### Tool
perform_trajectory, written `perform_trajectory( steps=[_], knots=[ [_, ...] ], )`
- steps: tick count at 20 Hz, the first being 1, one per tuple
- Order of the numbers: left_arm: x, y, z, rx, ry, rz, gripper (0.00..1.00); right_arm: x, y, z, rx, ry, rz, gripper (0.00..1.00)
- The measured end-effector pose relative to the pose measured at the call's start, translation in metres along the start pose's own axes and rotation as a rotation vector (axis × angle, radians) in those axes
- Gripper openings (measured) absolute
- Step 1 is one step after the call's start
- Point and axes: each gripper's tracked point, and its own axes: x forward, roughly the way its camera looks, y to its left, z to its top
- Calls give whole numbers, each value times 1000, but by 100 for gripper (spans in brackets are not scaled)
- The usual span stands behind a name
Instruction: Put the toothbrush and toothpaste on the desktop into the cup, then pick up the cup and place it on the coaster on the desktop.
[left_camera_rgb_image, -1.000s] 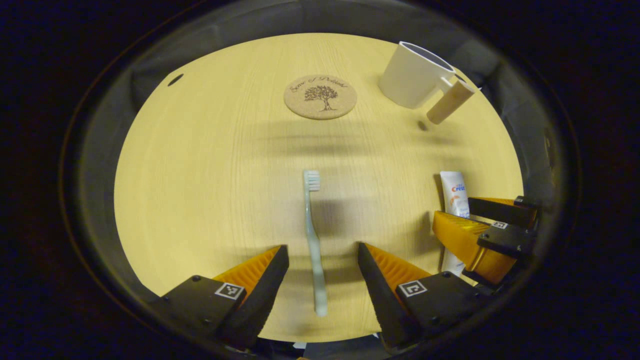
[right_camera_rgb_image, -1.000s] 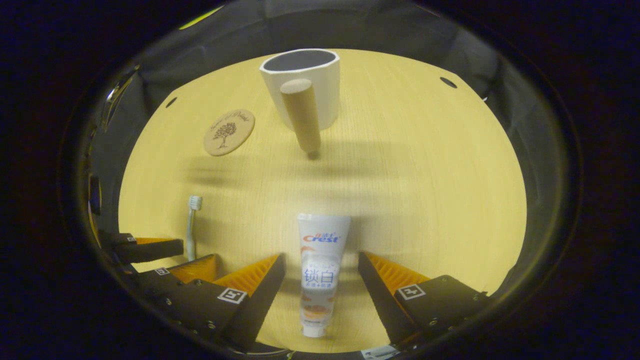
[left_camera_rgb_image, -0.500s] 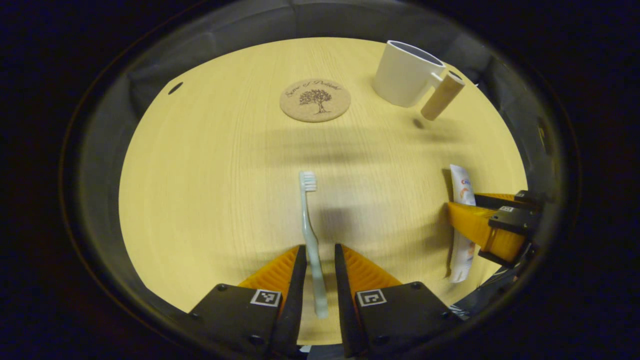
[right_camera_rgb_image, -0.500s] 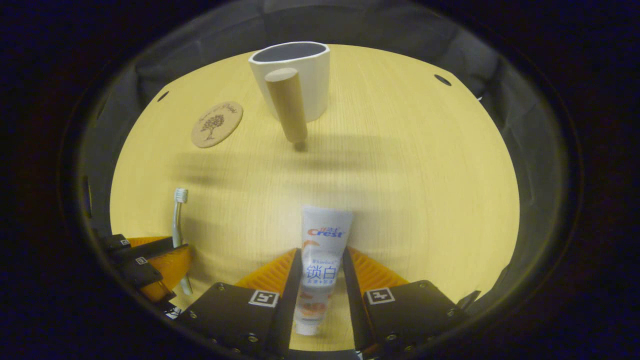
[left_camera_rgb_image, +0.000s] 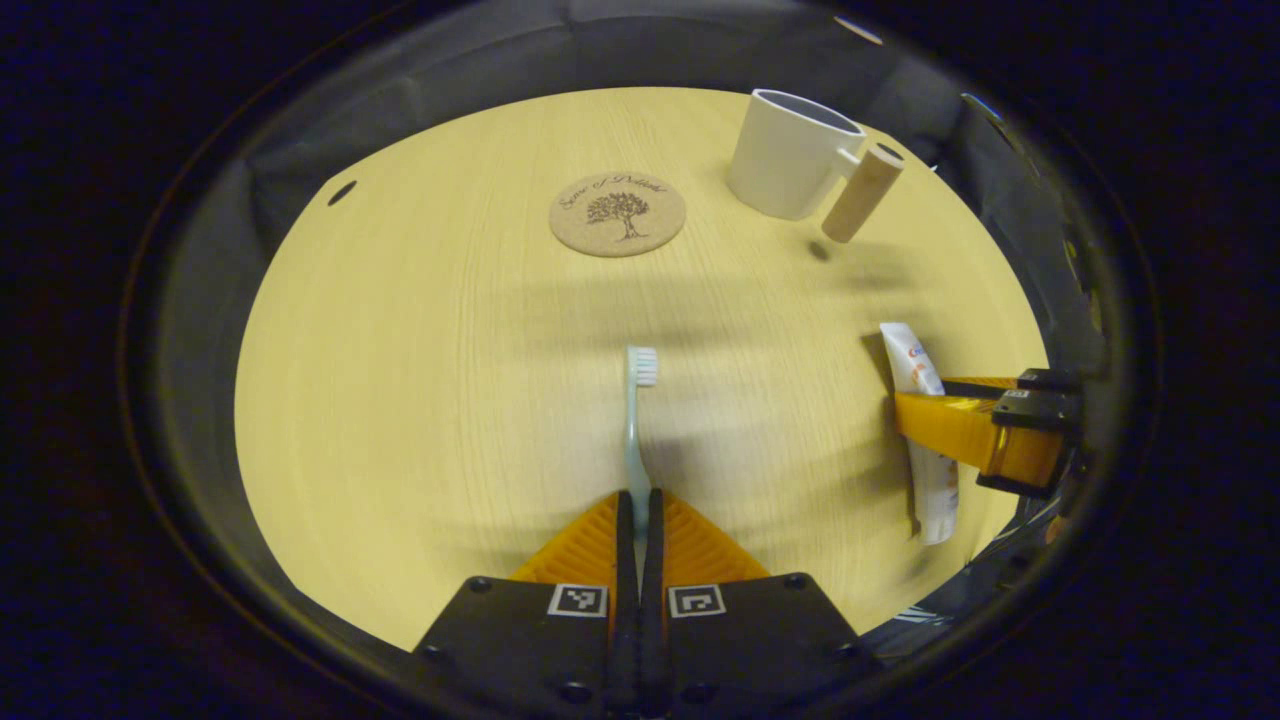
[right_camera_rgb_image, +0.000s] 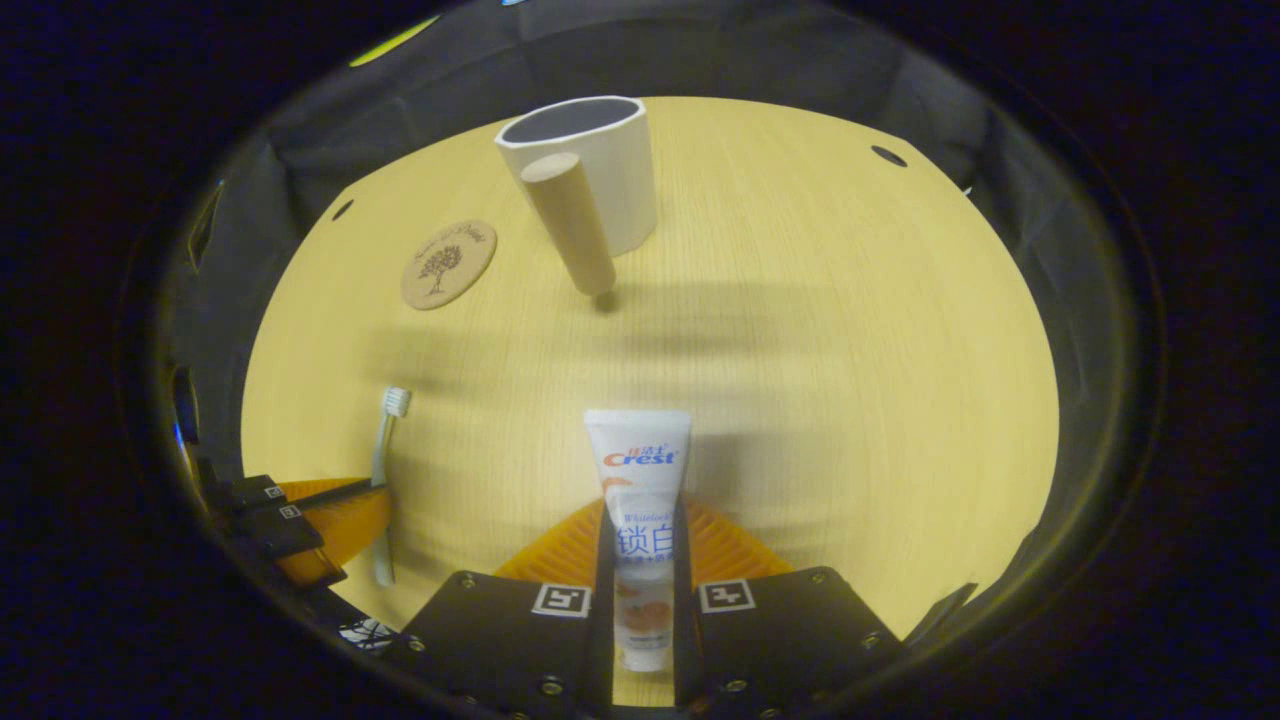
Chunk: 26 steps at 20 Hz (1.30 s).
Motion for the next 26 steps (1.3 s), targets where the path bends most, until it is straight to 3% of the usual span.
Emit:
perform_trajectory(
  steps=[8,16,26],
  knots=[
    [-2,3,3,-73,-103,-48,8,-9,6,6,13,-132,130,24],
    [-27,7,5,-164,-269,-162,8,-39,7,26,65,-399,137,24],
    [-76,0,49,-103,-466,-205,8,-103,26,65,-7,-632,125,27]
  ],
)
